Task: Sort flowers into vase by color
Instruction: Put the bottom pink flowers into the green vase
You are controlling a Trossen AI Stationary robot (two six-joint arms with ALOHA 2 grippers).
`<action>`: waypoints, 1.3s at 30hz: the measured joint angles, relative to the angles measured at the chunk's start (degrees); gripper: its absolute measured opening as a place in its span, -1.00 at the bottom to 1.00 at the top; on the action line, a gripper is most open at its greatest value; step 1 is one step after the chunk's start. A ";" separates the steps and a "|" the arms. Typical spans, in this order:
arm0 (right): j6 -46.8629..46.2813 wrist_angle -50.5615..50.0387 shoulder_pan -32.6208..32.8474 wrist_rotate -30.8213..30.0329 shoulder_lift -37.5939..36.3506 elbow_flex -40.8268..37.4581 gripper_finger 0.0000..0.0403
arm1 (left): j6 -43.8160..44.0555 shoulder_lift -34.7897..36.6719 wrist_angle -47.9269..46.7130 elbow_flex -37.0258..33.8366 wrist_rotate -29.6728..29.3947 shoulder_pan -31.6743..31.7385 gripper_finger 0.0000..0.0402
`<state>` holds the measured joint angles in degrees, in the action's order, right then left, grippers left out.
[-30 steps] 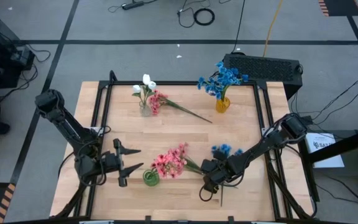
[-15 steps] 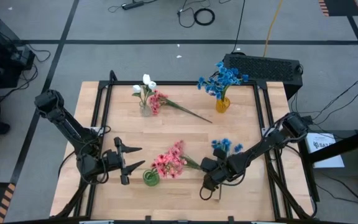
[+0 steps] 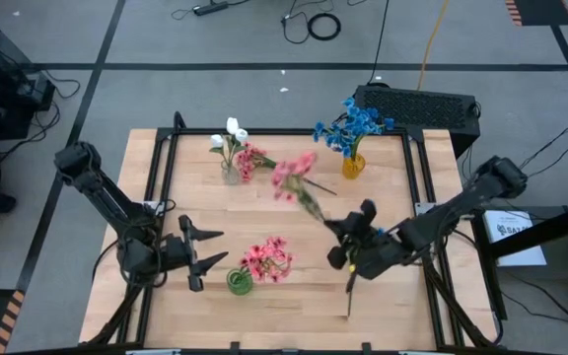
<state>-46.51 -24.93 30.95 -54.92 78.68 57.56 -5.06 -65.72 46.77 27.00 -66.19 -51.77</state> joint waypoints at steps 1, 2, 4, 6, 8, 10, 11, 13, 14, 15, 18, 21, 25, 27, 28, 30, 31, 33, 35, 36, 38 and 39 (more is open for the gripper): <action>2.96 2.38 0.07 -2.74 -1.00 0.00 -1.00 | -0.13 0.45 0.15 0.00 0.00 0.00 0.24; 6.98 5.35 0.08 -4.72 -1.85 0.00 -1.00 | -0.26 1.03 0.54 0.00 0.00 0.00 0.24; 16.76 13.70 -0.06 -7.02 -2.97 0.00 -1.00 | -0.35 2.69 0.85 0.02 -0.02 0.04 0.24; 28.26 24.19 -0.42 -7.89 -3.46 0.00 -1.00 | -1.32 4.83 0.79 0.27 0.26 0.19 0.24; 39.79 36.17 -1.11 -7.68 -3.48 0.02 -1.00 | -3.78 7.14 0.80 0.82 2.33 0.45 0.24; 50.41 46.55 -1.99 -5.57 -3.48 0.02 -1.00 | -6.70 9.55 0.29 1.51 5.19 0.63 0.24; 54.62 51.12 -2.64 -3.31 -3.40 0.06 -1.00 | -7.56 10.78 -0.44 1.88 6.83 0.73 0.24; 60.84 57.85 -4.07 1.57 -3.18 0.09 -1.00 | -7.58 13.15 -3.86 2.83 9.83 1.09 0.24; 62.83 60.17 -4.86 4.28 -3.14 0.10 -1.00 | -7.34 14.28 -6.09 3.31 11.35 1.35 0.24; 63.92 61.90 -5.95 7.24 -3.04 0.10 -1.00 | -7.35 15.18 -8.12 3.75 13.05 1.60 0.24; 64.29 66.52 -9.54 14.95 -1.85 0.11 -1.00 | -7.37 17.31 -13.17 5.78 15.91 2.94 0.24; 62.03 69.35 -12.77 21.03 0.73 0.11 -1.00 | -7.56 18.64 -18.39 8.45 16.77 5.01 0.24; 59.01 72.82 -15.98 25.24 5.10 0.11 -1.00 | -7.61 18.86 -25.79 11.85 19.08 8.69 0.24; 57.95 74.86 -16.98 26.37 7.45 0.11 -1.00 | -7.76 18.86 -26.82 12.52 19.89 10.56 0.24; 57.29 75.37 -17.47 26.82 8.60 0.27 -1.00 | -7.87 18.86 -26.81 12.66 19.96 11.57 0.24; 56.34 75.32 -17.95 27.04 10.78 1.55 -1.00 | -8.54 18.87 -26.81 12.88 20.20 13.77 0.24; 56.27 75.26 -18.19 27.66 11.83 2.41 -1.00 | -8.87 18.90 -26.78 12.92 20.93 14.83 0.24; 56.46 74.56 -18.31 29.40 13.76 4.90 -1.00 | -8.85 19.06 -26.81 12.92 23.73 17.07 0.24; 57.24 71.63 -18.32 29.93 15.24 8.04 -1.00 | -8.83 19.10 -26.40 12.92 27.32 19.38 0.24; 57.73 69.55 -18.30 30.06 15.90 9.86 -1.00 | -8.79 19.16 -26.15 12.92 28.94 20.51 0.24; 58.71 63.91 -18.32 30.04 16.85 13.67 -1.00 | -8.51 19.21 -25.55 12.92 31.89 22.59 0.27; 59.04 60.95 -18.35 30.05 17.29 15.73 -1.00 | -8.05 19.22 -25.04 12.92 33.54 23.68 0.28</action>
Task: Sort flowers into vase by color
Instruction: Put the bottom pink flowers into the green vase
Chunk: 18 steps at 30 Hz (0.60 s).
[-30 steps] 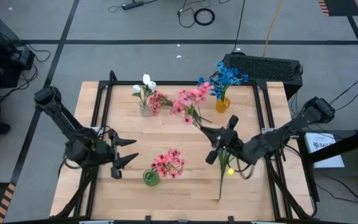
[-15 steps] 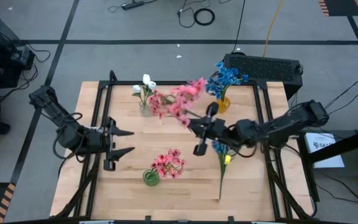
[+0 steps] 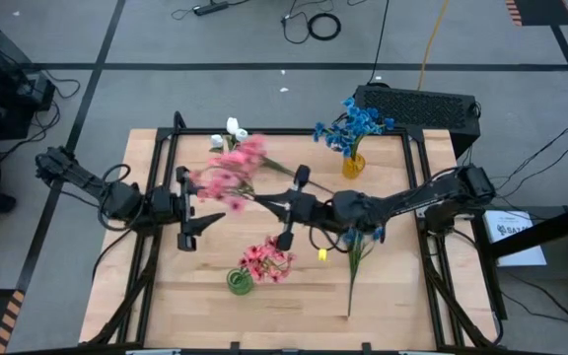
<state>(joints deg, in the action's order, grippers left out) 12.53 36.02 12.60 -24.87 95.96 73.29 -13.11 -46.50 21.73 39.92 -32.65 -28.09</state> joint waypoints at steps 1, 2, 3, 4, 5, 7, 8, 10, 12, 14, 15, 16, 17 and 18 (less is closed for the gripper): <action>0.22 -2.96 -0.07 -0.02 0.42 1.99 -1.00 | 0.63 0.04 0.46 0.00 1.87 1.18 0.30; 0.28 -5.91 -0.22 0.01 0.64 3.84 -1.00 | 1.11 0.04 0.92 0.00 3.94 2.24 0.31; 0.24 -8.74 -0.28 0.18 0.80 5.45 -1.00 | 1.91 0.06 1.12 0.00 5.65 3.26 0.33; 0.02 -11.18 -0.50 1.06 0.96 6.85 -1.00 | 2.29 0.06 1.31 0.00 7.27 4.28 0.34; -0.38 -12.76 -0.71 1.92 1.19 8.15 -1.00 | 2.56 0.05 1.65 0.00 8.52 5.14 0.35; -1.53 -14.87 -0.99 2.80 1.25 9.67 -1.00 | 2.68 0.06 2.12 0.00 10.19 6.68 0.35; -1.84 -15.07 -1.03 2.80 1.25 9.95 -1.00 | 2.60 0.06 2.25 0.00 10.96 7.37 0.36; -1.92 -14.85 -1.21 2.78 1.25 10.13 -1.00 | 2.30 0.06 2.67 0.00 12.22 8.53 0.36; -2.07 -15.02 -1.29 2.80 1.25 10.13 -1.00 | 2.28 0.02 3.94 0.00 13.18 9.43 0.36; -2.64 -15.62 -1.53 3.80 1.27 10.13 -1.00 | 2.30 0.01 4.89 0.00 14.75 10.41 0.36; -3.27 -15.84 -1.73 5.26 1.27 10.13 -1.00 | 2.34 -0.23 5.49 0.00 15.67 10.80 0.36; -4.00 -16.09 -1.89 6.75 1.27 10.13 -1.00 | 2.32 -0.52 6.08 0.00 16.86 11.13 0.36; -4.62 -16.11 -2.08 7.47 1.43 10.13 -1.00 | 2.31 -0.88 6.59 0.00 18.42 11.42 0.36; -4.90 -15.99 -2.12 7.50 1.70 10.13 -1.00 | 2.32 -1.27 7.01 0.00 20.00 11.59 0.36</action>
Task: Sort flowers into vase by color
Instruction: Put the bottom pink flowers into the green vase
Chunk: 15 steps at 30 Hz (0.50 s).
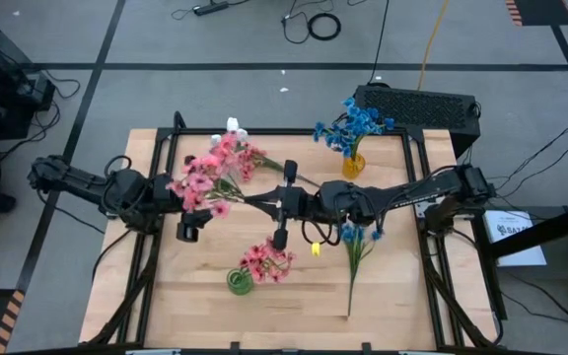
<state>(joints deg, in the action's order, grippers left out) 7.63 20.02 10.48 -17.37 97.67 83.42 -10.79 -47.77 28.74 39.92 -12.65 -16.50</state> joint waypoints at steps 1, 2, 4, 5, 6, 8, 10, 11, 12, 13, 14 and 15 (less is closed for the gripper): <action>0.01 -0.01 -0.03 0.00 0.21 0.00 -1.00 | 0.00 -0.47 0.44 0.00 1.40 0.26 0.36; 0.12 -0.10 -0.04 -0.01 0.40 0.00 -1.00 | 0.00 -0.98 0.86 0.00 2.25 0.42 0.36; 0.55 -0.33 -0.04 0.08 0.50 -0.02 -1.00 | -0.04 -1.91 1.70 0.00 2.04 1.07 0.36; 0.73 -0.22 -0.09 0.13 0.50 -0.02 -1.00 | -0.03 -2.37 2.13 0.00 1.68 1.58 0.36; 0.82 0.06 -0.25 0.13 0.55 -0.02 -1.00 | -0.01 -2.86 2.80 0.00 1.68 2.13 0.36; 0.84 0.24 -0.39 -0.14 0.61 0.00 -1.00 | 0.02 -3.98 4.27 0.00 2.07 3.22 0.35; 0.91 -0.10 -0.61 -0.17 0.80 0.00 -1.00 | 0.04 -5.19 5.79 0.00 2.29 3.78 0.35; 0.80 -0.21 -0.71 -0.17 0.81 -0.02 -1.00 | 0.04 -5.75 6.69 0.00 2.43 4.02 0.35; 0.70 -0.25 -0.74 -0.19 0.81 -0.02 -1.00 | 0.04 -6.25 7.71 0.00 2.66 4.22 0.35; 0.68 -0.19 -0.79 -0.23 0.81 -0.02 -1.00 | 0.04 -6.65 8.52 0.00 3.07 4.37 0.35; 0.67 -0.09 -0.79 -0.26 0.79 -0.02 -1.00 | 0.07 -6.94 9.09 0.00 3.60 4.52 0.34; 0.62 -0.06 -0.79 -0.26 0.79 -0.02 -1.00 | 0.08 -7.26 9.67 0.00 3.77 4.59 0.32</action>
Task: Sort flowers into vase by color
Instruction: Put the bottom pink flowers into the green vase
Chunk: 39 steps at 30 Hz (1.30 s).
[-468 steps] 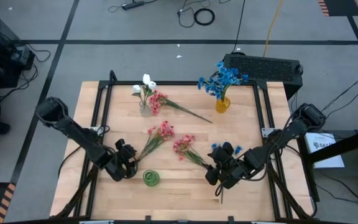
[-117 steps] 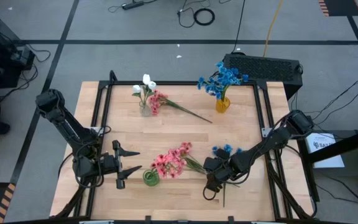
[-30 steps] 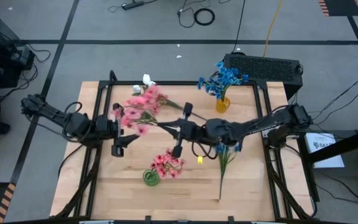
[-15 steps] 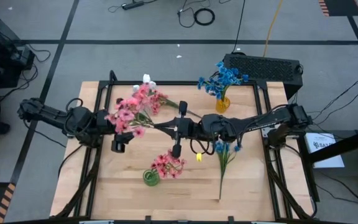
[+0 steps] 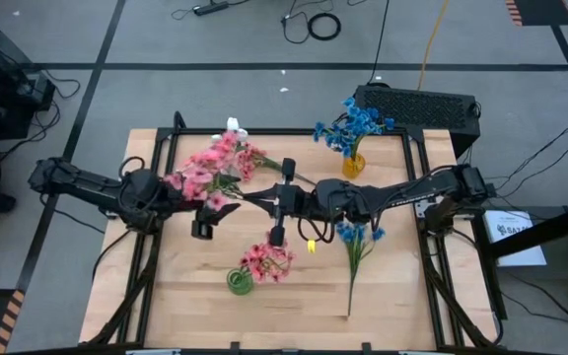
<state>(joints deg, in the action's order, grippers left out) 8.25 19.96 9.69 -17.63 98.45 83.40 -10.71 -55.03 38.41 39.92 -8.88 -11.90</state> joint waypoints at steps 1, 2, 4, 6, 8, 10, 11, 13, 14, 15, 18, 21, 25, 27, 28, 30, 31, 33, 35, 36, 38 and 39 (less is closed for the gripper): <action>-0.04 -0.06 0.00 0.00 0.00 0.00 -1.00 | 0.01 -0.17 0.18 0.00 0.04 -0.02 0.30; -0.04 -0.18 0.00 0.00 0.00 0.00 -1.00 | 0.01 -0.21 0.10 0.00 0.06 0.00 0.27; -0.06 -0.18 0.00 -0.23 0.00 0.00 -1.00 | 0.01 -0.18 0.18 0.00 0.06 -0.02 0.18; -0.08 -0.07 0.01 -0.26 0.00 0.00 -1.00 | 0.01 -0.13 0.28 0.00 0.09 -0.02 0.08; -0.08 -0.11 0.02 -0.26 0.00 0.00 -1.00 | 0.05 -0.08 0.14 0.00 0.09 -0.02 -0.04; -0.08 -0.17 0.02 -0.28 0.00 0.00 -1.00 | 0.73 -0.02 0.18 0.00 0.05 -0.02 -0.18; -0.08 -0.15 0.02 -0.28 0.00 0.00 -1.00 | 0.98 -0.02 0.22 0.00 -0.09 -0.02 -0.25; -0.08 -0.13 0.02 -0.31 0.00 0.00 -1.00 | 1.23 0.01 0.21 0.00 -0.19 -0.01 -0.41; -0.08 -0.15 0.02 -0.31 0.00 0.00 -1.00 | 1.27 0.09 0.13 0.00 -0.22 0.09 -0.49; -0.08 -0.17 0.02 -0.34 0.00 0.00 -1.00 | 1.33 0.21 0.09 0.01 -0.23 0.24 -0.58; -0.10 -0.04 0.02 -0.97 -0.02 0.00 -0.94 | 1.41 0.88 -0.11 0.02 -0.34 0.70 -0.84; 0.10 -0.13 0.04 -2.98 -0.07 0.00 -0.81 | 1.43 2.16 -0.19 0.00 -0.57 0.70 -0.95; 0.32 -2.15 0.17 -5.71 -1.09 0.00 -0.59 | 1.62 5.44 -3.45 0.04 -0.72 0.70 -0.94; 0.28 -3.90 0.21 -6.40 -2.35 0.00 -0.48 | 2.78 7.48 -5.98 0.04 -1.01 0.78 -0.95; -0.01 -4.98 0.20 -6.47 -3.10 0.00 -0.43 | 3.51 8.54 -7.21 0.04 -1.01 1.00 -0.95; -0.95 -8.08 0.41 -6.52 -4.94 0.00 -0.34 | 5.38 10.83 -10.41 0.04 -0.97 1.42 -0.95; -1.73 -9.99 0.53 -6.54 -5.97 0.00 -0.30 | 6.30 11.93 -12.26 0.04 -0.81 1.61 -0.95; -3.28 -15.22 1.14 -6.73 -8.34 0.00 -0.24 | 8.46 14.13 -16.38 0.04 0.15 2.01 -0.96; -6.03 -21.20 1.91 -6.69 -10.37 0.00 -0.21 | 10.96 16.11 -19.92 0.04 1.88 2.16 -0.96; -7.86 -24.52 2.34 -6.67 -11.25 0.00 -0.20 | 12.40 16.93 -21.45 0.04 2.95 2.17 -0.96; -11.85 -31.10 3.25 -6.64 -12.15 0.00 -0.19 | 14.91 18.06 -23.96 0.04 5.59 2.14 -0.96; -13.73 -34.24 3.79 -6.81 -12.34 0.00 -0.19 | 16.47 18.52 -25.21 0.04 7.09 2.14 -0.96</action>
<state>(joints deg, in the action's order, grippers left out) -5.48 -14.28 13.49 -24.44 86.12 83.40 5.76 -36.51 13.20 39.97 -1.79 -9.76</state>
